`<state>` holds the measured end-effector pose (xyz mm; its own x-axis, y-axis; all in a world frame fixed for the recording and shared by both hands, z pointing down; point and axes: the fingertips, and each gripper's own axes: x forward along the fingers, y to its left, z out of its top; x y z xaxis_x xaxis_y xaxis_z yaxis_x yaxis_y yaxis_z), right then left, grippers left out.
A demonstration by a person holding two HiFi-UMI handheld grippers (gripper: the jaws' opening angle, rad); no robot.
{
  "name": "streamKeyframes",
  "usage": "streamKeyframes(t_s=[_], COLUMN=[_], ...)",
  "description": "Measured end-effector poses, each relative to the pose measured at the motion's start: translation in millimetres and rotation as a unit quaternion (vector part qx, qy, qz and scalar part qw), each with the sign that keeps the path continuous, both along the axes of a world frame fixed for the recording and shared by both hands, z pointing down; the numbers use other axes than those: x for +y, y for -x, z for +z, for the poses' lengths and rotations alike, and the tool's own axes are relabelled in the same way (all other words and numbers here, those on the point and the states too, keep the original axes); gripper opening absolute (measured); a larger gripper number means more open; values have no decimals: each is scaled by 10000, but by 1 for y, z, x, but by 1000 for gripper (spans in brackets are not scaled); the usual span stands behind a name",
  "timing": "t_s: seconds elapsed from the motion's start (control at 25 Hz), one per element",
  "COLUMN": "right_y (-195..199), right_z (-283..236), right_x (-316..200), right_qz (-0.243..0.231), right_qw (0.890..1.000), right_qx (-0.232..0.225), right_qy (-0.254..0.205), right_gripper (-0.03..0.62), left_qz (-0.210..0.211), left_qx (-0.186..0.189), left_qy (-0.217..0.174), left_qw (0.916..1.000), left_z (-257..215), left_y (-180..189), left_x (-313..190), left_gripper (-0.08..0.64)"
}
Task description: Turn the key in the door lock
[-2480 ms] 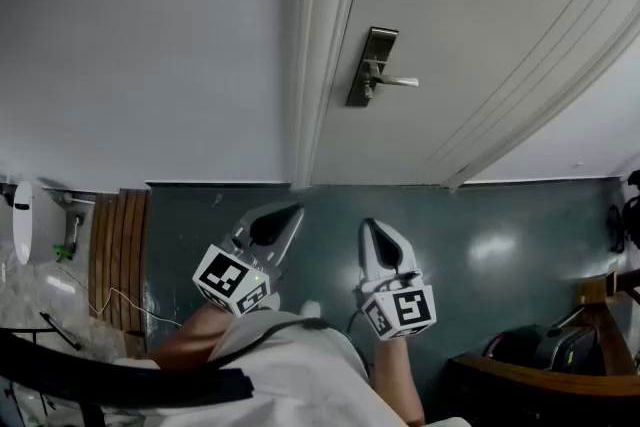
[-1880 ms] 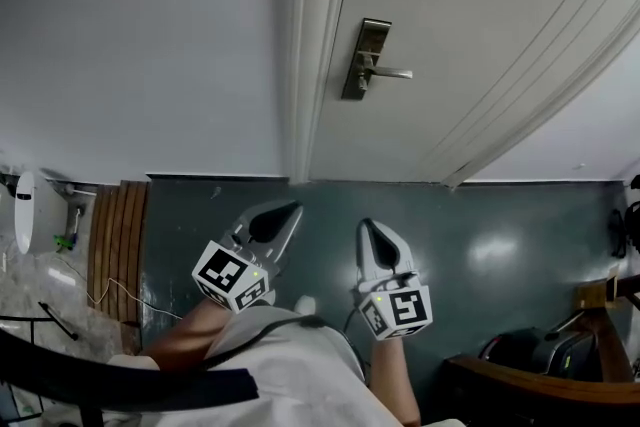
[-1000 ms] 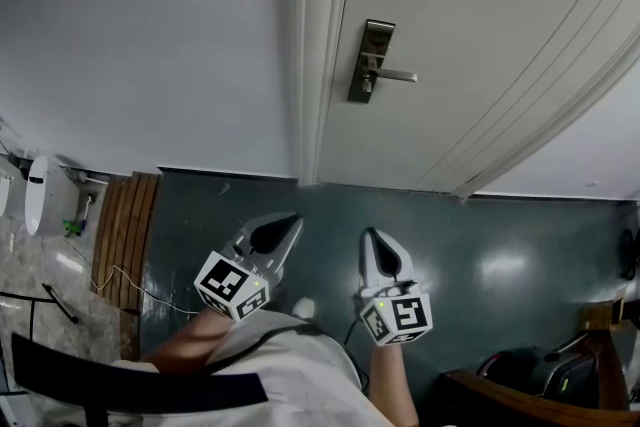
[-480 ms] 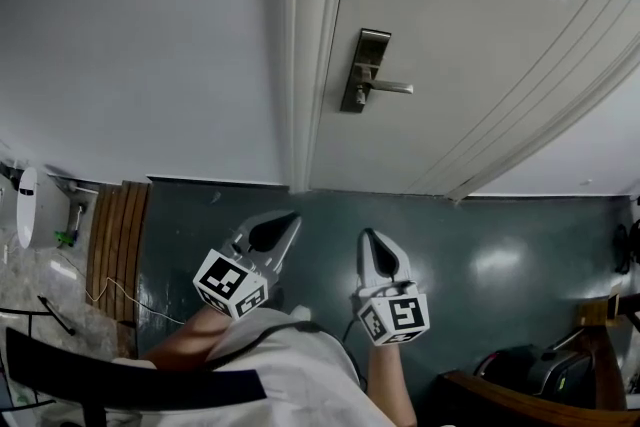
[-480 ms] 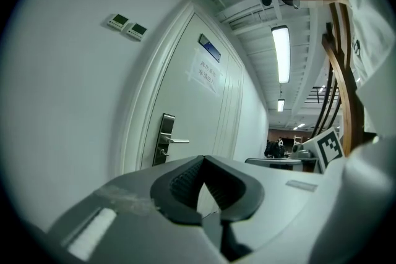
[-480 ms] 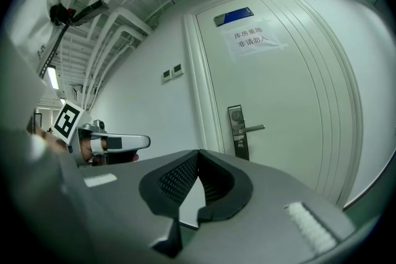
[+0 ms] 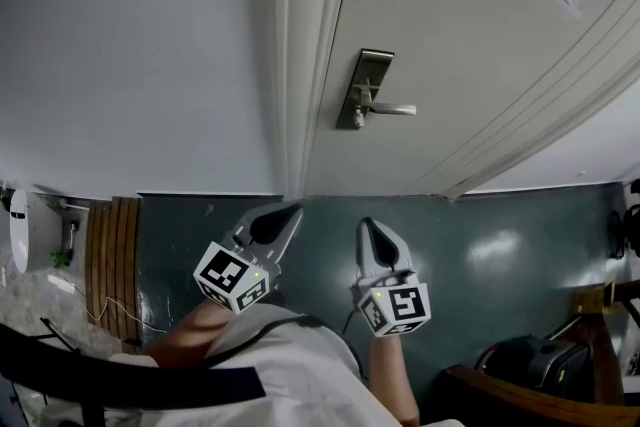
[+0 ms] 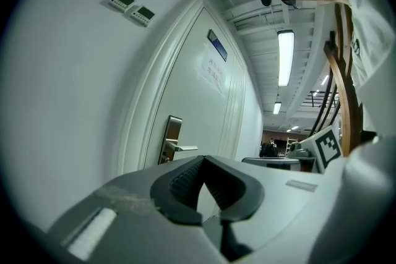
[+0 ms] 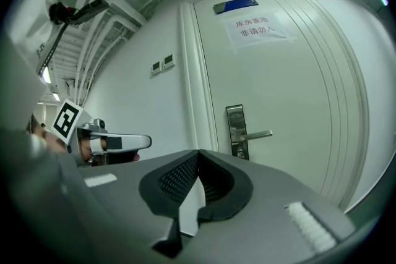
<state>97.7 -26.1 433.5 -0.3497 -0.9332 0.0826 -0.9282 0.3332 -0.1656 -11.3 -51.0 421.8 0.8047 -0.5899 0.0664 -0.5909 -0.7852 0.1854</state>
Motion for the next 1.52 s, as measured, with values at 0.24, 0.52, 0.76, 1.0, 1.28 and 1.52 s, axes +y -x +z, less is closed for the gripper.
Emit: streamKeyframes(t_s=[0.24, 0.52, 0.76, 1.0, 1.28, 1.52], right_y=[12, 26, 38, 44, 44, 37], right_z=[0, 5, 5, 12, 14, 14], right_x=[-38, -76, -103, -110, -116, -123], right_qz=[177, 414, 561, 609, 469, 201], right_qw=[9998, 9988, 9981, 9977, 9984, 9994], right_qx=[27, 103, 90, 45, -16, -30], right_qy=[123, 232, 223, 311, 329, 290], right_gripper=[8, 8, 9, 8, 8, 8], left_qz=[230, 477, 634, 681, 566, 293], left_qx=[24, 60, 78, 102, 54, 5], left_qy=[49, 92, 84, 101, 125, 81], left_qw=[9997, 9988, 9979, 9976, 9983, 9995], left_z=[-2, 1, 4, 5, 8, 5], left_y=[6, 20, 32, 37, 37, 34], left_x=[-44, -87, -114, -125, -127, -126], left_gripper=[3, 3, 3, 3, 3, 3])
